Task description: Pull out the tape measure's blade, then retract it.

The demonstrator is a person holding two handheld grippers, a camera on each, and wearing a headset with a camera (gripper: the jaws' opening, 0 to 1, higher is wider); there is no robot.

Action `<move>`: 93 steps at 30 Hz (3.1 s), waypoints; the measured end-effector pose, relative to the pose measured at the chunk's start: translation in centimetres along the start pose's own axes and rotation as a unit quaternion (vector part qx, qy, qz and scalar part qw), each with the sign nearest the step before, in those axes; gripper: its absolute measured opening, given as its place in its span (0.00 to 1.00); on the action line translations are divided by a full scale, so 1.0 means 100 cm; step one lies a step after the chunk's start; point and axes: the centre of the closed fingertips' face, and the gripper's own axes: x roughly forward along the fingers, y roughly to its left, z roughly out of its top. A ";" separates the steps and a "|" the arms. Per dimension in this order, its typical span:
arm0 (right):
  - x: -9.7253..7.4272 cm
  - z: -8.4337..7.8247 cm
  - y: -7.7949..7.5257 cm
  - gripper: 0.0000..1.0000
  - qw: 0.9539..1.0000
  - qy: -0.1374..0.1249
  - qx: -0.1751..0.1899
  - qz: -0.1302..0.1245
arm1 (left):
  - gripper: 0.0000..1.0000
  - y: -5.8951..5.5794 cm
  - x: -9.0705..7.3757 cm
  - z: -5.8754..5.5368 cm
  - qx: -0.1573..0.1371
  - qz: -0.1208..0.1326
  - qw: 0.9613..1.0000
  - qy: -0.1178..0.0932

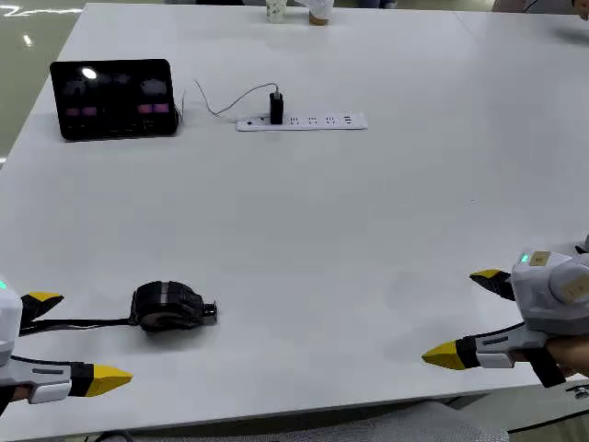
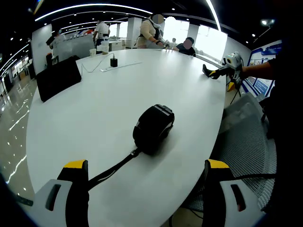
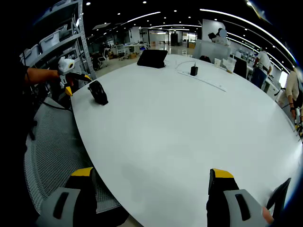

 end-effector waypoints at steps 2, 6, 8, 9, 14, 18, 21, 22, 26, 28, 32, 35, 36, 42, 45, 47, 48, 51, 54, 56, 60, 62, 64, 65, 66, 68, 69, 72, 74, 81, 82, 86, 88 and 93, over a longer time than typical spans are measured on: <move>-0.001 -0.001 0.001 0.99 1.000 0.002 0.001 0.000 | 0.99 0.001 0.000 0.000 0.000 0.001 1.000 0.000; -0.002 -0.002 0.001 0.99 1.000 0.005 0.001 0.000 | 0.99 0.002 -0.001 -0.002 -0.001 0.002 1.000 0.001; -0.002 -0.003 0.001 0.99 1.000 0.006 -0.001 -0.002 | 0.99 0.002 -0.002 -0.002 0.000 0.001 1.000 0.002; -0.002 -0.003 0.001 0.99 1.000 0.006 0.000 -0.002 | 0.99 0.002 -0.002 -0.003 0.000 0.001 1.000 0.003; -0.001 -0.003 0.002 0.99 1.000 0.004 -0.005 -0.002 | 0.99 0.001 -0.005 -0.003 0.004 0.000 1.000 0.005; 0.002 0.000 0.001 0.99 0.999 -0.009 -0.034 0.001 | 0.99 0.002 -0.007 -0.006 0.013 -0.001 1.000 0.008; 0.006 -0.001 0.000 0.99 0.999 -0.007 -0.047 0.003 | 0.99 0.004 -0.007 -0.007 0.025 -0.003 1.000 0.011; 0.007 0.000 0.000 0.99 0.998 -0.011 -0.054 0.005 | 0.99 0.004 -0.008 -0.007 0.026 -0.004 1.000 0.012; 0.011 0.006 0.004 0.99 0.998 -0.018 -0.056 0.016 | 0.99 0.004 -0.007 -0.005 0.039 -0.009 0.999 0.013; 0.012 0.008 0.004 0.99 0.998 -0.019 -0.062 0.019 | 0.99 0.004 -0.006 -0.003 0.052 -0.013 0.999 0.011; 0.018 0.007 0.005 0.99 0.998 -0.005 -0.064 0.029 | 0.94 0.007 -0.003 0.001 0.106 -0.013 0.994 0.011; 0.023 0.010 0.007 0.99 0.997 -0.005 -0.070 0.036 | 0.94 0.001 0.000 -0.002 0.114 -0.032 0.993 0.027; 0.025 0.011 0.007 0.99 0.997 -0.005 -0.073 0.038 | 0.95 0.001 0.001 -0.002 0.115 -0.034 0.992 0.031; 0.035 0.023 0.014 0.99 0.995 -0.011 -0.089 0.050 | 0.99 -0.001 0.006 0.007 0.127 -0.054 0.990 0.039; 0.043 0.027 0.018 0.99 0.994 -0.011 -0.093 0.058 | 0.99 0.002 0.011 0.011 0.140 -0.058 0.987 0.046; 0.047 0.030 0.022 0.99 0.993 -0.010 -0.098 0.063 | 0.99 0.005 0.015 0.014 0.143 -0.056 0.987 0.050; 0.049 0.032 0.025 0.99 0.993 -0.010 -0.102 0.066 | 0.99 0.007 0.017 0.014 0.146 -0.055 0.986 0.060; 0.054 0.039 0.030 0.99 0.991 -0.015 -0.110 0.072 | 0.99 0.006 0.022 0.012 0.165 -0.060 0.981 0.077; 0.059 0.042 0.033 0.99 0.990 -0.014 -0.117 0.077 | 0.99 0.003 0.028 0.011 0.174 -0.067 0.979 0.087; 0.063 0.042 0.034 0.99 0.989 -0.012 -0.121 0.080 | 0.98 -0.002 0.032 0.013 0.181 -0.073 0.977 0.088; 0.071 0.044 0.037 0.99 0.988 -0.007 -0.130 0.084 | 0.97 -0.007 0.041 0.016 0.207 -0.082 0.970 0.098; 0.075 0.046 0.038 0.99 0.987 -0.007 -0.133 0.087 | 0.98 -0.007 0.044 0.018 0.212 -0.083 0.969 0.097; 0.078 0.051 0.041 0.99 0.986 -0.006 -0.138 0.091 | 0.97 -0.008 0.047 0.022 0.215 -0.083 0.968 0.095; 0.080 0.053 0.042 0.99 0.986 -0.007 -0.140 0.094 | 0.97 -0.009 0.049 0.023 0.217 -0.083 0.968 0.094; 0.081 0.055 0.044 0.99 0.985 -0.007 -0.143 0.096 | 0.97 -0.010 0.050 0.024 0.219 -0.085 0.968 0.094; 0.085 0.062 0.047 0.99 0.983 -0.012 -0.150 0.100 | 0.95 -0.012 0.055 0.025 0.228 -0.087 0.965 0.096; 0.087 0.064 0.048 0.99 0.983 -0.013 -0.151 0.102 | 0.93 -0.011 0.057 0.025 0.235 -0.082 0.963 0.100; 0.096 0.073 0.055 0.99 0.980 -0.015 -0.163 0.111 | 0.87 -0.011 0.061 0.028 0.249 -0.076 0.960 0.103; 0.102 0.078 0.062 0.99 0.978 -0.014 -0.172 0.120 | 0.84 -0.012 0.063 0.028 0.251 -0.078 0.959 0.108; 0.119 0.094 0.080 0.99 0.971 -0.016 -0.192 0.139 | 0.71 -0.015 0.068 0.034 0.262 -0.086 0.954 0.119; 0.121 0.096 0.082 0.99 0.971 -0.017 -0.193 0.142 | 0.69 -0.016 0.069 0.034 0.263 -0.087 0.953 0.123; 0.131 0.105 0.091 0.99 0.968 -0.015 -0.196 0.155 | 0.63 -0.019 0.071 0.037 0.278 -0.091 0.947 0.130; 0.136 0.109 0.095 0.99 0.967 -0.014 -0.200 0.160 | 0.55 -0.019 0.071 0.039 0.282 -0.090 0.946 0.131; 0.141 0.122 0.105 0.99 0.964 -0.018 -0.200 0.172 | 0.39 -0.024 0.075 0.045 0.283 -0.099 0.946 0.126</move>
